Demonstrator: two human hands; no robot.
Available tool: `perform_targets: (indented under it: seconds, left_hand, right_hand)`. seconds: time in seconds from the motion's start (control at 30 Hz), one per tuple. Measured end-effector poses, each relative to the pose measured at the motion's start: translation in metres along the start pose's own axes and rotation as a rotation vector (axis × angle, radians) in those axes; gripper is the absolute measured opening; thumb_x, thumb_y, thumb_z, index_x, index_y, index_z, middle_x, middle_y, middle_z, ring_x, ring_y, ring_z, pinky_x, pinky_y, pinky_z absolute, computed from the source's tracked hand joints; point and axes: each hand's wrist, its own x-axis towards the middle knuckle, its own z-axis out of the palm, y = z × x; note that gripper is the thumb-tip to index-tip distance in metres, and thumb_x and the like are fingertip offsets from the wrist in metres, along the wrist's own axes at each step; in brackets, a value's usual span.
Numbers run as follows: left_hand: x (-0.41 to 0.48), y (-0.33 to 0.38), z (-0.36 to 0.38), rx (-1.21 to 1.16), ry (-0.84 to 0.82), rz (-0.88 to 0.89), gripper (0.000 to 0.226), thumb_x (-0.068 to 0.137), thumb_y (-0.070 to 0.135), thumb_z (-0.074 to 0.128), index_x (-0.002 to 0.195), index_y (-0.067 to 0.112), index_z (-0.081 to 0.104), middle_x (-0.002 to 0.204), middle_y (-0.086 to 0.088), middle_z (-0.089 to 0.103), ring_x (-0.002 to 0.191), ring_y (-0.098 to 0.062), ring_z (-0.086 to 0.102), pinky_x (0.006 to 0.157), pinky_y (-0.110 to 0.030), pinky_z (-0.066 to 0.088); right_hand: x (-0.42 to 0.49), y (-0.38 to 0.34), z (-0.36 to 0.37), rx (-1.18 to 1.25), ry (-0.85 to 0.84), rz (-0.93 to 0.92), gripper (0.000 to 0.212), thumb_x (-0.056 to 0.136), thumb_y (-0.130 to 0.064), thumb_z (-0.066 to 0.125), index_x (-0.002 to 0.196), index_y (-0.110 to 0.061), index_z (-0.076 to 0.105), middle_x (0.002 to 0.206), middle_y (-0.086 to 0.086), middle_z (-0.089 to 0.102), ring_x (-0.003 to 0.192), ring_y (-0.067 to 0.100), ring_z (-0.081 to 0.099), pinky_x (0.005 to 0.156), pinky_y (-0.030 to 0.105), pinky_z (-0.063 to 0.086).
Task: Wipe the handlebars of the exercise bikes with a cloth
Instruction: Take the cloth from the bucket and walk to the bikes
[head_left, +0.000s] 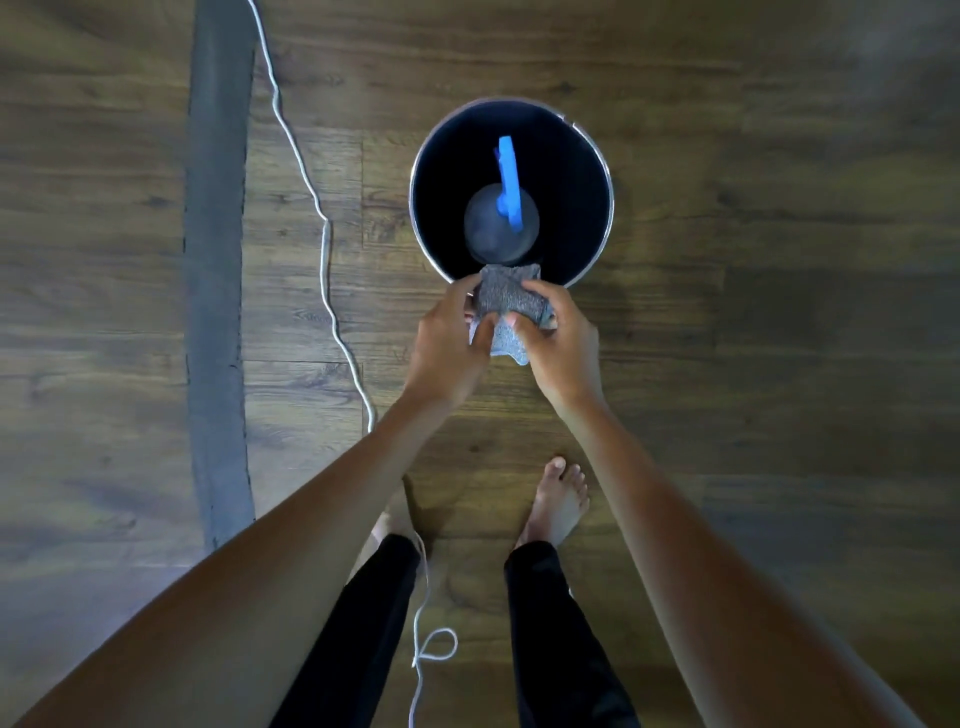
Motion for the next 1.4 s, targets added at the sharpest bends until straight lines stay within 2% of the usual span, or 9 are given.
perform_targets:
  seconds: [0.07,0.17,0.3,0.4,0.6,0.77,0.93,1.17,1.4]
  left_hand:
    - [-0.011,0.022,-0.019,-0.013,-0.047,-0.005,0.046,0.095,0.018,0.061,0.138,0.013,0.047,0.102,0.008,0.061,0.096,-0.007,0.059,0.082,-0.013,0.047]
    - [-0.029,0.068,-0.057,-0.017,-0.038,0.021,0.042,0.094,0.015,0.061,0.134,0.008,0.051,0.099,0.006,0.062,0.092,-0.007,0.060,0.078,-0.003,0.043]
    - [-0.057,0.141,-0.126,0.065,0.011,0.029,0.033,0.094,0.021,0.053,0.126,0.014,0.060,0.105,-0.003,0.069,0.097,-0.017,0.065,0.087,-0.027,0.051]
    - [-0.087,0.212,-0.189,0.133,0.124,0.064,0.034,0.089,0.030,0.048,0.115,0.016,0.066,0.107,-0.005,0.071,0.097,-0.024,0.067,0.085,-0.037,0.053]
    - [-0.163,0.350,-0.315,0.140,0.336,0.153,0.041,0.087,0.038,0.048,0.116,0.017,0.066,0.107,-0.006,0.072,0.100,-0.026,0.068,0.085,-0.040,0.053]
    - [-0.230,0.419,-0.396,0.082,0.511,0.234,0.041,0.084,0.037,0.050,0.113,0.013,0.067,0.100,-0.008,0.073,0.094,-0.025,0.068,0.079,-0.033,0.049]
    - [-0.275,0.401,-0.443,0.052,0.674,0.190,0.024,0.096,0.026,0.058,0.112,0.011,0.066,0.101,-0.009,0.071,0.093,-0.021,0.066,0.079,-0.029,0.046]
    - [-0.288,0.316,-0.512,0.113,0.647,0.071,0.025,0.097,0.035,0.053,0.108,0.016,0.064,0.099,0.002,0.067,0.094,-0.017,0.063,0.083,-0.034,0.051]
    - [-0.262,0.261,-0.613,0.109,0.605,-0.011,0.026,0.098,0.037,0.052,0.110,0.017,0.065,0.103,-0.002,0.069,0.093,-0.018,0.063,0.083,-0.035,0.051]
  right_hand:
    - [-0.011,-0.024,-0.018,0.024,-0.028,0.014,0.035,0.088,-0.019,0.068,0.122,-0.016,0.061,0.087,-0.007,0.066,0.054,-0.003,0.054,0.052,0.011,0.040]
    - [-0.030,-0.074,-0.053,0.007,-0.011,-0.027,0.031,0.086,-0.019,0.070,0.117,-0.016,0.064,0.086,-0.009,0.065,0.059,-0.003,0.055,0.055,0.010,0.039]
    - [-0.054,-0.158,-0.113,-0.058,0.012,-0.129,0.027,0.085,-0.019,0.070,0.111,-0.019,0.066,0.080,0.000,0.066,0.066,0.013,0.057,0.062,0.027,0.045]
    - [-0.075,-0.239,-0.163,-0.086,0.030,-0.223,0.025,0.085,-0.018,0.070,0.110,-0.021,0.067,0.066,-0.015,0.055,0.057,0.004,0.051,0.061,0.027,0.040]
    - [-0.143,-0.427,-0.245,-0.100,-0.014,-0.468,0.026,0.086,-0.015,0.068,0.111,-0.020,0.066,0.086,-0.008,0.063,0.077,0.011,0.058,0.064,0.008,0.040]
    - [-0.187,-0.541,-0.269,-0.080,-0.106,-0.731,0.020,0.086,-0.008,0.068,0.104,-0.016,0.065,0.094,0.005,0.065,0.077,0.002,0.057,0.069,0.010,0.041]
    - [-0.210,-0.593,-0.248,-0.123,-0.168,-0.862,0.020,0.086,-0.016,0.070,0.105,-0.017,0.067,0.091,-0.003,0.064,0.082,0.010,0.058,0.070,0.013,0.041]
    - [-0.205,-0.605,-0.157,-0.219,-0.304,-0.826,0.015,0.086,-0.023,0.069,0.100,-0.026,0.064,0.089,0.002,0.068,0.084,0.020,0.064,0.073,0.034,0.048]
    - [-0.179,-0.649,-0.056,-0.159,-0.325,-0.769,0.017,0.069,-0.053,0.062,0.086,-0.051,0.061,0.088,-0.005,0.069,0.084,0.018,0.065,0.080,0.050,0.053]
